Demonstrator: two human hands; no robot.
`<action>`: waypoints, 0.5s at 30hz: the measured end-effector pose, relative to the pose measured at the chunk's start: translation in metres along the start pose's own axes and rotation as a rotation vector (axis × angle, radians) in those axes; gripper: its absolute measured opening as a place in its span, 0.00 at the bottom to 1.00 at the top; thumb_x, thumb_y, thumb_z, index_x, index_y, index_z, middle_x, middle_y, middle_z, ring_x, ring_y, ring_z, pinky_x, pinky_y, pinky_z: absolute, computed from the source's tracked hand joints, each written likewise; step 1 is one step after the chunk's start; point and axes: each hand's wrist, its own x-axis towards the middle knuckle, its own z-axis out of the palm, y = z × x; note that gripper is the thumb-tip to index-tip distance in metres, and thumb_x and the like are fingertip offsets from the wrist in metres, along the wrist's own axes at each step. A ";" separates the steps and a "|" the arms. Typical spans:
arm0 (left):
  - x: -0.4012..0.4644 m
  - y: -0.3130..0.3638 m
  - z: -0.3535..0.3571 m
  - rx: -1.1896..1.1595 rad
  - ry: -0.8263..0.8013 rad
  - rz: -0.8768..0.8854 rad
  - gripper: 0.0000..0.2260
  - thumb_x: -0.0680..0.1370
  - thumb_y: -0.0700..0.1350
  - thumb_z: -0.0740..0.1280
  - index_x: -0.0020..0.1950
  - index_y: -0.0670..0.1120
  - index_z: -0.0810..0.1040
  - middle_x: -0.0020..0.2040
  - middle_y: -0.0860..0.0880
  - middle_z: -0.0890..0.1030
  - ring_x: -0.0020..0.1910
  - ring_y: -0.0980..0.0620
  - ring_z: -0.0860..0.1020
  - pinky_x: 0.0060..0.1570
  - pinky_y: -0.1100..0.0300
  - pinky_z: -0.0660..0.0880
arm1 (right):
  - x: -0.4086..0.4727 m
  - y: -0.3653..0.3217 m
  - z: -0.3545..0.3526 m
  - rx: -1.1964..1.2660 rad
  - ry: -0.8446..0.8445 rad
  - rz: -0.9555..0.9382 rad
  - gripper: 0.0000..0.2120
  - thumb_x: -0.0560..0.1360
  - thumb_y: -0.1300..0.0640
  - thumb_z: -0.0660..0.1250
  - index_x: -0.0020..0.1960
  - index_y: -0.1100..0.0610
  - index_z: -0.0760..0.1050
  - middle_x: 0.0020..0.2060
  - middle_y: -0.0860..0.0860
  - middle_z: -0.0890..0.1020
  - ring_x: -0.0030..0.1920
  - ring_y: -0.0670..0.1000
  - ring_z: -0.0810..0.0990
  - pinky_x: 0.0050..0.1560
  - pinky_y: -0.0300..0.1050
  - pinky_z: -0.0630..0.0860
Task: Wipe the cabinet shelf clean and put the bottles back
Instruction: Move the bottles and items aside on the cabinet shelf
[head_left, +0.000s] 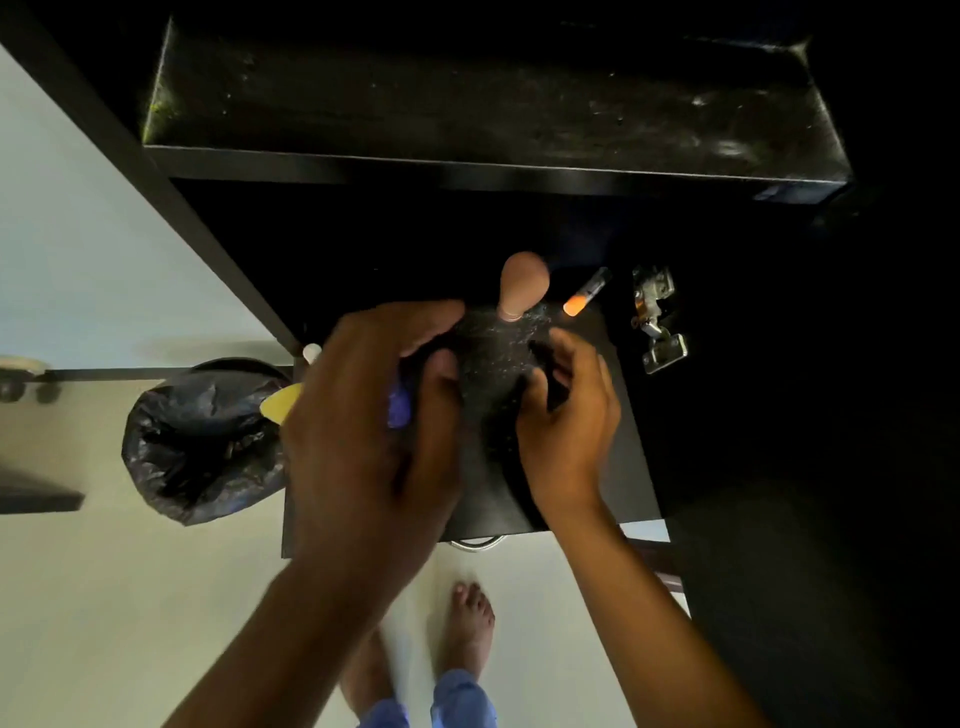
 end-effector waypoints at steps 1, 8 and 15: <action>0.000 -0.001 0.012 -0.011 -0.041 -0.044 0.10 0.82 0.39 0.67 0.63 0.40 0.81 0.57 0.46 0.84 0.56 0.48 0.83 0.56 0.54 0.78 | 0.010 0.002 0.001 -0.033 0.012 -0.003 0.20 0.77 0.68 0.68 0.68 0.56 0.77 0.62 0.52 0.79 0.62 0.53 0.80 0.65 0.53 0.78; 0.027 0.002 0.073 0.114 -0.199 -0.078 0.28 0.80 0.45 0.72 0.77 0.38 0.71 0.73 0.40 0.76 0.75 0.44 0.73 0.74 0.55 0.69 | 0.063 0.018 0.012 -0.242 -0.064 0.009 0.20 0.76 0.59 0.68 0.68 0.58 0.74 0.66 0.60 0.73 0.64 0.61 0.75 0.64 0.58 0.75; 0.018 -0.007 0.066 0.241 -0.125 0.101 0.22 0.81 0.44 0.68 0.74 0.38 0.75 0.70 0.39 0.78 0.71 0.42 0.75 0.74 0.58 0.68 | 0.057 0.029 0.017 -0.254 -0.019 -0.033 0.25 0.77 0.61 0.69 0.73 0.55 0.71 0.73 0.60 0.67 0.72 0.61 0.68 0.69 0.54 0.73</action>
